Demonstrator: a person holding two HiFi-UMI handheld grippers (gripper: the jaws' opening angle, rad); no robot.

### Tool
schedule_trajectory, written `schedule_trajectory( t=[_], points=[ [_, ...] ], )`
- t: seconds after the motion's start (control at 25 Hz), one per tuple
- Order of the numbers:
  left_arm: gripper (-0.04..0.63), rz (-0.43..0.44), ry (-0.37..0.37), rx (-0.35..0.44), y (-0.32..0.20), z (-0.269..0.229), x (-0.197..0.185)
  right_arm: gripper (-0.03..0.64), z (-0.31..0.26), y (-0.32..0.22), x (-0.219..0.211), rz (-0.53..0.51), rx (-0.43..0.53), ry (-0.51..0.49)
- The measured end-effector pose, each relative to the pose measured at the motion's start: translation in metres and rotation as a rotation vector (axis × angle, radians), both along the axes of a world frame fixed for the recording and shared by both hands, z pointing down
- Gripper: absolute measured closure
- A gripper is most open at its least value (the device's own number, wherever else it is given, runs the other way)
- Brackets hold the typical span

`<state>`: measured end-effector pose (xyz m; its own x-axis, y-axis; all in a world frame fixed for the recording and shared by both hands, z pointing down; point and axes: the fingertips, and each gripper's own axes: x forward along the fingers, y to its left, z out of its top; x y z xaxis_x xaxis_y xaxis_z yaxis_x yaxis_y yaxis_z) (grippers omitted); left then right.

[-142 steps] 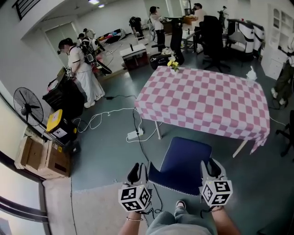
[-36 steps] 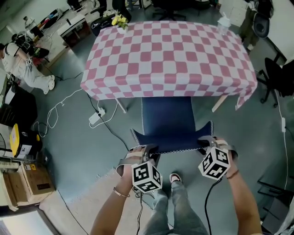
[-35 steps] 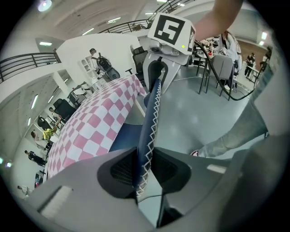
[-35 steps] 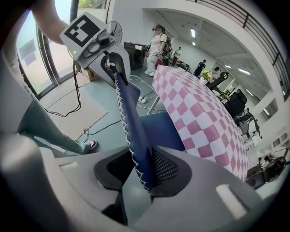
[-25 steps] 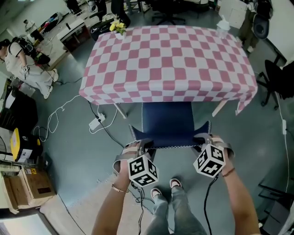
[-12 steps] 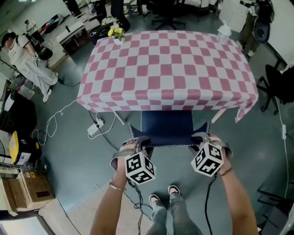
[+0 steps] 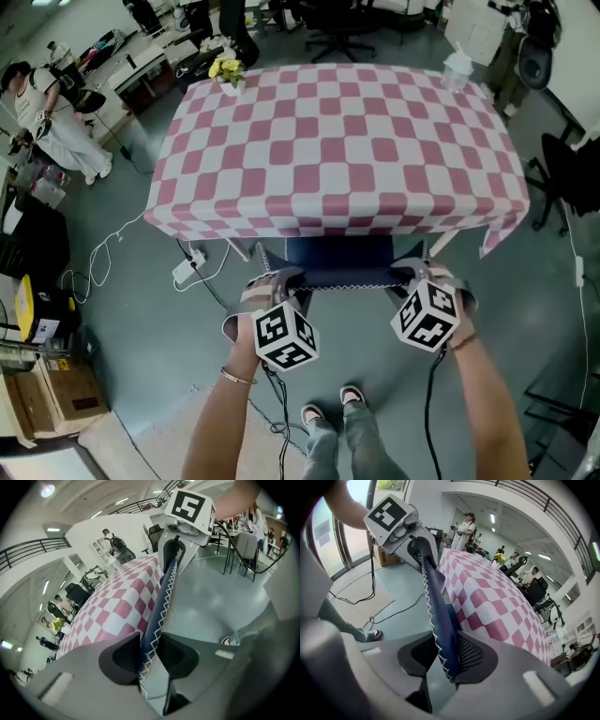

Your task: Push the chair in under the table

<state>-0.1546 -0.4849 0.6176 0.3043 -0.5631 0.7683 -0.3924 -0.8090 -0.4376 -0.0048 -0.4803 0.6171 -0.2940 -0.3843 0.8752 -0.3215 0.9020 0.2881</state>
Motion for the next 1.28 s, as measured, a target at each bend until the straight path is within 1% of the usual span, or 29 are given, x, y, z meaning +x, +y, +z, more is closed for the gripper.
schedule_trajectory(
  t=[0.08,0.4,0.56,0.64,0.76,0.84,1.0,1.08,1.2,1.28],
  points=[
    [0.491,-0.007,0.002,-0.005,0.0,0.001,0.0,0.502,0.0,0.0,0.0,-0.001,0.012,-0.004],
    [0.485,0.006,0.003,-0.042,0.003,0.005,0.0,0.5,0.004,0.003,0.0,-0.009,-0.022,-0.001],
    [0.476,0.008,0.024,-0.101,0.005,0.006,-0.001,0.497,0.005,0.006,-0.001,-0.02,-0.076,-0.001],
    [0.46,-0.01,0.049,-0.137,0.008,0.006,-0.001,0.497,0.005,0.009,-0.001,-0.016,-0.111,-0.009],
    [0.426,-0.064,0.125,-0.163,0.011,0.003,0.001,0.485,0.001,0.013,0.0,0.003,-0.138,-0.038],
    [0.411,-0.092,0.164,-0.161,0.012,-0.001,0.001,0.482,-0.007,0.015,-0.003,0.009,-0.132,-0.066],
    [0.394,-0.103,0.179,-0.14,0.015,-0.009,0.0,0.482,-0.026,0.018,-0.011,0.012,-0.111,-0.137],
    [0.391,-0.11,0.202,-0.14,0.019,-0.016,0.0,0.483,-0.034,0.019,-0.014,0.019,-0.104,-0.163],
    [0.39,-0.122,0.248,-0.134,0.025,-0.03,0.0,0.483,-0.05,0.021,-0.017,0.046,-0.099,-0.225],
    [0.39,-0.14,0.298,-0.125,0.028,-0.043,-0.001,0.483,-0.064,0.021,-0.019,0.079,-0.091,-0.287]
  ],
)
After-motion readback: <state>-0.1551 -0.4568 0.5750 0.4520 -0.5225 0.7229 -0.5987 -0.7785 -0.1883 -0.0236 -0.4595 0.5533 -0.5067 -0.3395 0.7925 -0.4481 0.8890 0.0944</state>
